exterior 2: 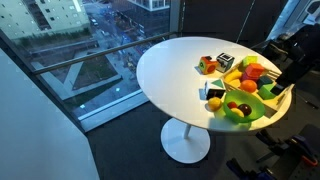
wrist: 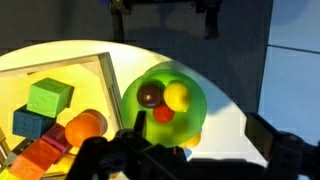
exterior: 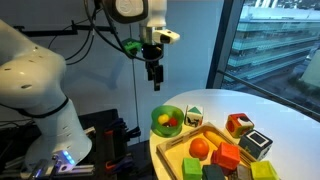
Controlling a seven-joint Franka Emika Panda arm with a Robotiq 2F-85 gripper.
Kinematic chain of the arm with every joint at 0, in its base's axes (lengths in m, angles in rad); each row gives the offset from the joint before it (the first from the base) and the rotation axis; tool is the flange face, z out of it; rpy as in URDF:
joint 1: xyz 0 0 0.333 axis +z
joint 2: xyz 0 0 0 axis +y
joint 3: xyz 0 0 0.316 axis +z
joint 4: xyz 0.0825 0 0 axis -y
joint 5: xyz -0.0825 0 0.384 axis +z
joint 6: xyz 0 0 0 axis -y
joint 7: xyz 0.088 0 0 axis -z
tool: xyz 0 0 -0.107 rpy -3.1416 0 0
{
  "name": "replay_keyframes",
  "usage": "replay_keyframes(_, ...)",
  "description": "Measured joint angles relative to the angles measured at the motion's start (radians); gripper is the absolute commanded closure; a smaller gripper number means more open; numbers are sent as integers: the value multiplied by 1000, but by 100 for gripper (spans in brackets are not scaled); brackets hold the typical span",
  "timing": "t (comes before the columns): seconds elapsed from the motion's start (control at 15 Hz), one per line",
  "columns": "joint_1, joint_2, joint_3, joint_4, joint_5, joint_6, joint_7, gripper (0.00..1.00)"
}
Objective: Move the brown fruit from the green bowl to the wooden tray
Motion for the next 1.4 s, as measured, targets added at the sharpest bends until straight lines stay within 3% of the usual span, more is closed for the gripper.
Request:
replay_keyframes(0.6,-15,240,2,100,-84,85,3,0)
replay_keyframes(1.4,-15,432,-6,101,-85,286,-3,0)
